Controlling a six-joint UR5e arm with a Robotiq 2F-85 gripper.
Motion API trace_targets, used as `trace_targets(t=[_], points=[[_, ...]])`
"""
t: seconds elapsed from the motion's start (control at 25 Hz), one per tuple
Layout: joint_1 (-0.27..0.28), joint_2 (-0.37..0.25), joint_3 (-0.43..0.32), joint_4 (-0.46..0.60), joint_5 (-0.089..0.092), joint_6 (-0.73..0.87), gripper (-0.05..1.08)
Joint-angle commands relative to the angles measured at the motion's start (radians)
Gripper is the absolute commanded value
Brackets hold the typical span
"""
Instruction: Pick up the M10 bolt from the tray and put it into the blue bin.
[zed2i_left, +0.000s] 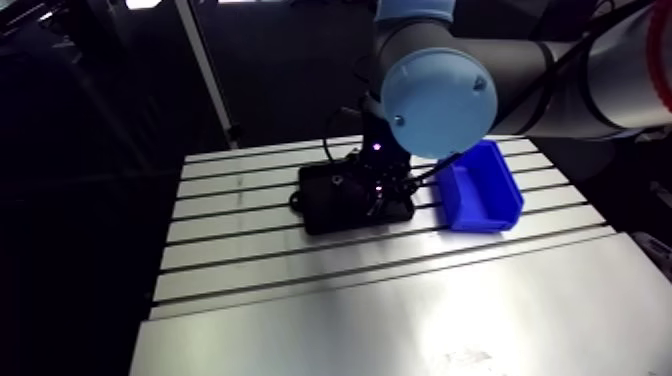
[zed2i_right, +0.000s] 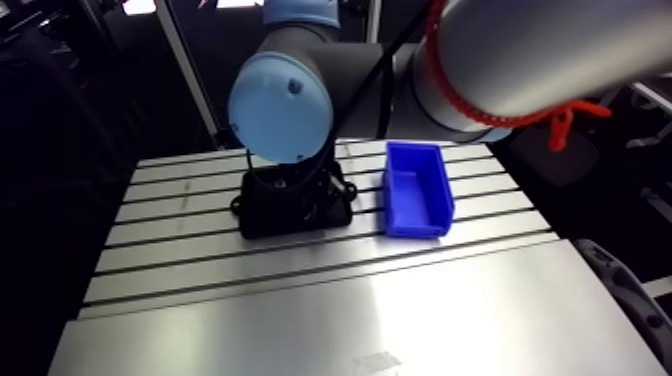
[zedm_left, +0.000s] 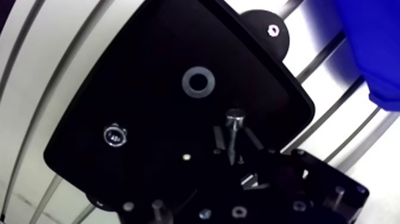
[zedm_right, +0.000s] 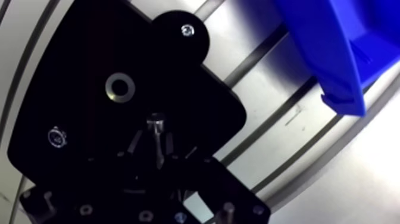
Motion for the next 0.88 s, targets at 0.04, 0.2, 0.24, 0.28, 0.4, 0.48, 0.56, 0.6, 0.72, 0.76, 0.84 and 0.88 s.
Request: trace_targets(t=[0.04,0.2,0.24,0.28,0.4,0.48,0.56,0.6,0.72,0.76,0.84,0.88], points=[[-0.001,0.0,-0.002,-0.001,0.0,0.0,0.7],[0.0,0.002,-0.004,0.001,-0.001,0.0,0.7],[-0.001,0.002,-0.004,0.001,-0.001,0.0,0.7],[0.0,0.0,-0.005,0.001,-0.001,-0.002,0.7],[-0.001,0.0,-0.005,0.001,-0.001,0.0,0.7],[-0.001,0.0,-0.005,-0.001,-0.001,0.0,0.7],[-0.001,0.0,-0.005,-0.001,0.0,0.0,0.7],[-0.001,0.0,-0.005,-0.001,0.0,0.0,0.7],[-0.001,0.0,-0.005,-0.001,0.0,0.0,0.7],[-0.001,0.0,-0.005,-0.001,0.0,0.0,0.7],[-0.001,0.002,-0.005,-0.001,0.0,0.0,0.7],[-0.001,0.002,-0.005,-0.001,0.0,0.0,0.7]])
